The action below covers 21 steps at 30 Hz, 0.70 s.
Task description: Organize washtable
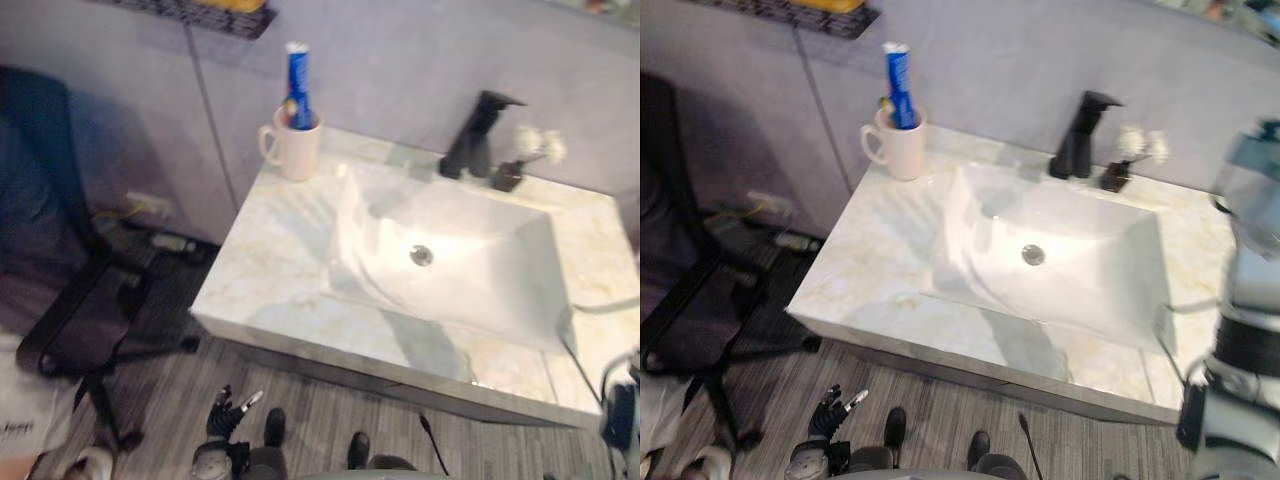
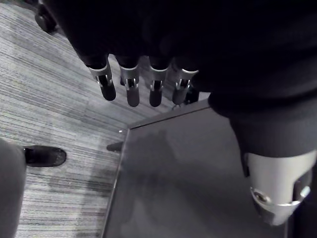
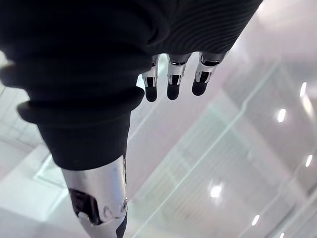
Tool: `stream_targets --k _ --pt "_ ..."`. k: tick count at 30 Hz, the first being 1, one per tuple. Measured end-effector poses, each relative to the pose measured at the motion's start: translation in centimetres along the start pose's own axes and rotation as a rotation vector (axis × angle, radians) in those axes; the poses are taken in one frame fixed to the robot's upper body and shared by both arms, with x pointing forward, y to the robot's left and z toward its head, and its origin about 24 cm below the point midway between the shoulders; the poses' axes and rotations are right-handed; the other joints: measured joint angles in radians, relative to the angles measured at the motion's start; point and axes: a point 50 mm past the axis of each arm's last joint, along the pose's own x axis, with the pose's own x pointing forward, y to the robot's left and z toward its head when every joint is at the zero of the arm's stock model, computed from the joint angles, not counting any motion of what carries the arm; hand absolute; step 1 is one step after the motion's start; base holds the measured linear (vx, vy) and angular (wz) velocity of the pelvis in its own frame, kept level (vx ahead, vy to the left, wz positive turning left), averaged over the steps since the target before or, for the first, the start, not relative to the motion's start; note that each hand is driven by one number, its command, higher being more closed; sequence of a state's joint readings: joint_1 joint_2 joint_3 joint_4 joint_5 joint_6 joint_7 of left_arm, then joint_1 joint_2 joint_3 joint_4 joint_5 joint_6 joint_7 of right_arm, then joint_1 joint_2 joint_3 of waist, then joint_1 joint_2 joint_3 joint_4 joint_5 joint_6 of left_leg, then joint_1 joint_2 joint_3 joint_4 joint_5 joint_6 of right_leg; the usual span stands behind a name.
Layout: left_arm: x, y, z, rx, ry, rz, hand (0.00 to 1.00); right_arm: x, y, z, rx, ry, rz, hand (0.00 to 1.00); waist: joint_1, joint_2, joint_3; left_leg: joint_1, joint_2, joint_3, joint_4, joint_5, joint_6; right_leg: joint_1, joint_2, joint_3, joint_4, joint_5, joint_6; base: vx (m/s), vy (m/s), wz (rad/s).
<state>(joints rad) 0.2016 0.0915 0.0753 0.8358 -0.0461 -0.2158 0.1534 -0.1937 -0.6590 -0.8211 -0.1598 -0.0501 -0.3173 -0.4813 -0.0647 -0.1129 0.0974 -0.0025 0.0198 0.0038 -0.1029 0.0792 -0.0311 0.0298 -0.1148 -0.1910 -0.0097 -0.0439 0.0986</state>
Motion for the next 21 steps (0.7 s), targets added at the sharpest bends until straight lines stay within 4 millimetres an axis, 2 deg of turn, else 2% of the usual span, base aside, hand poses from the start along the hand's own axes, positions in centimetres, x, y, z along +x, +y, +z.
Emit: stream_targets --k 2,3,4,5,6,7,8,10,11,13,14,16,19,21 --pt "-0.3 0.0 -0.6 -0.008 0.018 0.009 0.0 -4.1 -4.2 -3.4 -0.161 0.201 -0.06 0.0 -0.036 0.005 -0.024 0.002 0.0 0.004 0.0 -0.006 -0.005 -0.001 0.003 0.003 -0.002 -0.002 -0.001 -0.02 -0.002 -0.15" --pt "-0.4 0.0 -0.7 -0.007 0.022 0.009 0.0 -7.4 -6.6 -5.0 -0.266 0.346 -0.071 0.0 -0.039 0.008 -0.031 0.005 0.003 0.007 0.0 -0.008 -0.007 0.0 0.005 0.007 -0.002 -0.003 -0.002 -0.01 -0.013 -0.05" --pt "-0.4 -0.1 -0.7 -0.017 0.025 0.015 0.0 -9.2 -7.7 -5.6 -0.313 0.42 -0.064 0.0 -0.038 0.01 -0.036 0.005 0.009 0.009 0.0 -0.008 -0.007 0.0 0.006 0.007 -0.002 -0.003 -0.002 -0.01 -0.026 -0.08" --pt "-0.4 -0.1 -0.8 -0.037 0.034 0.024 0.0 -12.8 -9.5 -6.2 -0.392 0.57 -0.05 0.0 -0.037 0.015 -0.043 0.007 0.012 0.013 0.0 -0.008 -0.008 0.0 0.007 0.007 0.0 -0.003 -0.003 -0.01 -0.029 -0.06" --pt "-0.5 -0.3 -0.9 -0.043 0.04 0.027 0.0 -15.5 -10.3 -6.3 -0.426 0.677 -0.046 0.0 -0.035 0.021 -0.047 0.011 0.014 0.017 0.0 -0.011 -0.008 0.001 0.007 0.007 0.005 -0.005 -0.004 -0.01 -0.021 -0.04" --pt "-0.6 -0.6 -1.1 -0.049 0.046 0.023 0.0 -19.0 -11.4 -6.3 -0.464 0.82 -0.05 0.0 -0.033 0.023 -0.051 0.014 0.015 0.029 0.0 -0.014 -0.007 0.003 0.007 0.006 0.008 -0.006 -0.005 0.0 0.0 0.0" --pt "-0.7 -0.8 -1.2 -0.054 0.048 0.02 0.0 -20.8 -12.0 -6.3 -0.477 0.9 -0.053 0.0 -0.032 0.03 -0.057 0.016 0.015 0.03 0.0 -0.015 -0.006 0.004 0.006 0.006 0.01 -0.007 -0.005 0.0 0.0 0.0" --pt "-1.0 -1.4 -1.5 -0.07 0.056 0.011 0.0 -27.8 -13.2 -5.6 -0.505 1.198 -0.075 0.0 -0.028 0.036 -0.067 0.039 0.016 0.04 0.004 -0.021 -0.003 0.022 0.004 0.006 0.017 -0.011 -0.007 0.01 0.004 -0.06" --pt "-1.0 -1.5 -1.4 -0.071 0.052 0.009 0.0 -29.6 -13.1 -5.3 -0.498 1.275 -0.077 0.0 -0.027 0.043 -0.07 0.048 0.016 0.045 0.005 -0.025 -0.005 0.026 0.002 0.005 0.022 -0.017 -0.007 -0.01 0.004 -0.15" --pt "-1.1 -1.8 -1.4 -0.079 0.056 0.002 0.0 -35.9 -12.9 -4.1 -0.462 1.559 -0.046 0.0 -0.018 0.049 -0.07 0.071 0.018 0.074 0.002 -0.04 0.0 0.038 -0.006 -0.002 0.041 -0.031 -0.008 -0.03 0.007 -0.22" --pt "-1.1 -2.0 -1.4 -0.078 0.057 -0.003 0.0 -37.0 -12.9 -3.9 -0.458 1.616 -0.027 0.0 -0.01 0.053 -0.07 0.074 0.018 0.083 0.0 -0.042 0.001 0.038 -0.008 -0.002 0.046 -0.033 -0.009 -0.05 0.014 -0.22" --pt "-1.1 -2.7 -1.3 -0.083 0.058 -0.027 0.0 -40.9 -12.6 -2.6 -0.39 1.813 0.064 0.0 0.005 0.065 -0.068 0.08 0.013 0.094 0.0 -0.046 0.004 0.041 -0.012 -0.013 0.048 -0.035 -0.008 -0.02 0.019 -0.11" --pt "-0.9 -2.9 -0.9 -0.081 0.048 -0.035 0.0 -43.4 -12.4 -1.4 -0.331 1.951 0.185 0.0 0.027 0.064 -0.068 0.08 0.012 0.094 0.0 -0.048 0.005 0.046 -0.018 -0.033 0.047 -0.036 -0.007 0.04 0.017 0.03" --pt "-0.9 -3.2 -1.0 -0.065 0.055 -0.052 0.0 -44.3 -12.3 -0.9 -0.32 1.999 0.274 0.0 0.027 0.063 -0.066 0.081 0.006 0.074 0.0 -0.048 0.006 0.059 -0.025 -0.055 0.046 -0.039 -0.002 0.07 0.004 0.26"
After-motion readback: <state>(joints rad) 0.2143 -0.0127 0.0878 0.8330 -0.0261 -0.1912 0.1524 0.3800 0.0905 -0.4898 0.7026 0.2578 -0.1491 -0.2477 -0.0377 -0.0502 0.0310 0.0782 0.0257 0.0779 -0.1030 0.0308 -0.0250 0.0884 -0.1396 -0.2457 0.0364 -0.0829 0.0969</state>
